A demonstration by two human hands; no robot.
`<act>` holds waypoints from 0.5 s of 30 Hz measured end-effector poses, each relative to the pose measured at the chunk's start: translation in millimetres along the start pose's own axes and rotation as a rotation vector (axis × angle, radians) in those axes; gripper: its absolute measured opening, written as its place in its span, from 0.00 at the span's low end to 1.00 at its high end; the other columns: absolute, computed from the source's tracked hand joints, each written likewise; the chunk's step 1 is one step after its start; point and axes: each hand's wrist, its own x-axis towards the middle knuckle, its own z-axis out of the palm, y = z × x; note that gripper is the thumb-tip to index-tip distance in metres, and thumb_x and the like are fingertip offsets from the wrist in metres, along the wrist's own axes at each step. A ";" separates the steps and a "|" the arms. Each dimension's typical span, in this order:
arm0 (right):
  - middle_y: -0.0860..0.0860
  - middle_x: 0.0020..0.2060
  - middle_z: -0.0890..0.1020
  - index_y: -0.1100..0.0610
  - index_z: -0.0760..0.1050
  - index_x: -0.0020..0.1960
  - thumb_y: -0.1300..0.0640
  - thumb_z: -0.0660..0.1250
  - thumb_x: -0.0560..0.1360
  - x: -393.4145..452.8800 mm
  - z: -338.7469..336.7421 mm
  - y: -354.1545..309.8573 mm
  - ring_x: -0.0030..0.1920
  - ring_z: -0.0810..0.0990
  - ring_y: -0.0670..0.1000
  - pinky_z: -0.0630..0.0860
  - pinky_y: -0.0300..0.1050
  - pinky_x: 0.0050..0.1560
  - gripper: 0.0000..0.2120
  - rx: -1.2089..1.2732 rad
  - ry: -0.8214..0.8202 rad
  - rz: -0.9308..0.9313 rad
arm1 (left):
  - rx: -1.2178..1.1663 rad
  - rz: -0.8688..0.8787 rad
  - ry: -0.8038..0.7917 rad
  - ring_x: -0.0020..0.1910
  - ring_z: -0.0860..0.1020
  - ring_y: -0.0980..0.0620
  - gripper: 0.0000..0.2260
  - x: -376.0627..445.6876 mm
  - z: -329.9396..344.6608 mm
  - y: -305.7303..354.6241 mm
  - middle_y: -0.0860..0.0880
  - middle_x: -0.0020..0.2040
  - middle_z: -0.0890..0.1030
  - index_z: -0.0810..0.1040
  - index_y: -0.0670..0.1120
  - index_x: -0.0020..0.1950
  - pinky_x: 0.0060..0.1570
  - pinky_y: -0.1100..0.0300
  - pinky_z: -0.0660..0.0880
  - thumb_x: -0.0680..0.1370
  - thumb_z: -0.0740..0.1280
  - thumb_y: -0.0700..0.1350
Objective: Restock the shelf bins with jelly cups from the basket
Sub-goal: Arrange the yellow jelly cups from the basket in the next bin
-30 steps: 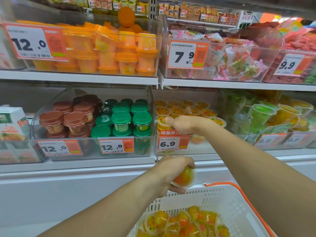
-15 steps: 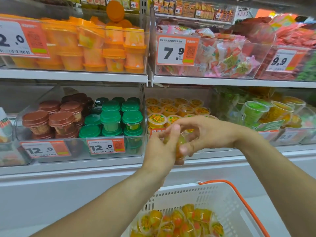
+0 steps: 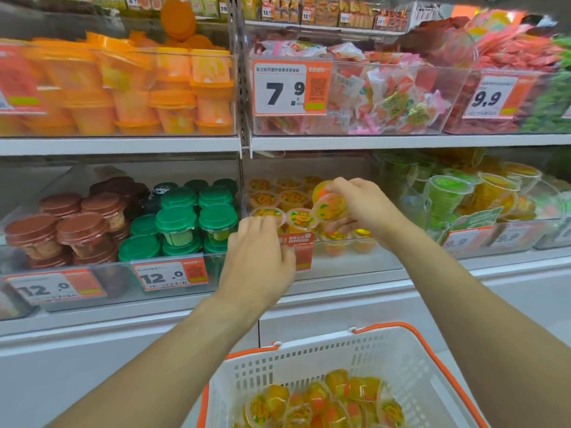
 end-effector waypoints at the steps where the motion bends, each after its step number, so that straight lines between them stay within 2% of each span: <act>1: 0.53 0.50 0.83 0.57 0.77 0.53 0.43 0.62 0.76 1.9 3.2 -0.4 0.35 0.86 0.58 0.79 0.49 0.40 0.18 -0.079 0.021 0.005 | 0.093 -0.013 -0.052 0.65 0.67 0.49 0.17 0.4 3.4 -1.6 0.49 0.65 0.72 0.69 0.48 0.68 0.66 0.52 0.65 0.80 0.62 0.49; 4: 0.52 0.41 0.82 0.61 0.81 0.49 0.38 0.60 0.75 5.2 13.2 -3.3 0.39 0.84 0.58 0.79 0.48 0.40 0.26 -0.357 0.074 0.031 | 0.194 -0.003 -0.117 0.62 0.70 0.49 0.18 1.4 11.2 -2.5 0.48 0.64 0.72 0.66 0.48 0.67 0.64 0.53 0.69 0.80 0.64 0.51; 6: 0.53 0.41 0.80 0.59 0.78 0.48 0.36 0.58 0.76 6.8 19.7 -3.3 0.43 0.78 0.56 0.70 0.44 0.38 0.26 -0.564 0.116 0.061 | 0.147 -0.008 -0.117 0.61 0.70 0.49 0.19 4.3 12.8 -2.6 0.48 0.63 0.72 0.66 0.47 0.68 0.61 0.54 0.73 0.80 0.64 0.50; 7: 0.53 0.43 0.79 0.58 0.76 0.48 0.36 0.58 0.76 7.9 22.5 -2.1 0.45 0.77 0.56 0.69 0.45 0.41 0.24 -0.613 0.128 0.062 | 0.127 -0.012 -0.116 0.61 0.70 0.49 0.19 5.9 13.6 -3.1 0.48 0.63 0.72 0.66 0.47 0.68 0.60 0.54 0.74 0.80 0.64 0.50; 10: 0.54 0.44 0.81 0.58 0.76 0.46 0.37 0.60 0.75 15.1 27.1 3.2 0.45 0.79 0.57 0.73 0.47 0.45 0.23 -0.633 0.148 0.045 | 0.080 -0.017 -0.103 0.59 0.71 0.51 0.19 9.0 16.2 -6.6 0.49 0.61 0.72 0.67 0.48 0.67 0.58 0.55 0.76 0.79 0.66 0.51; 13: 0.53 0.38 0.83 0.57 0.80 0.41 0.36 0.63 0.74 17.9 22.6 0.7 0.38 0.82 0.54 0.74 0.44 0.38 0.23 -0.502 0.157 0.044 | 0.049 -0.007 -0.082 0.56 0.73 0.52 0.15 10.7 15.8 -7.6 0.51 0.58 0.74 0.70 0.50 0.63 0.56 0.55 0.77 0.78 0.66 0.51; 15: 0.52 0.38 0.83 0.56 0.79 0.44 0.35 0.65 0.73 18.9 18.4 -0.7 0.33 0.83 0.53 0.73 0.42 0.33 0.24 -0.437 0.178 0.038 | 0.051 0.034 -0.083 0.53 0.75 0.52 0.12 12.0 13.1 -6.9 0.52 0.57 0.77 0.71 0.52 0.59 0.54 0.54 0.78 0.78 0.66 0.51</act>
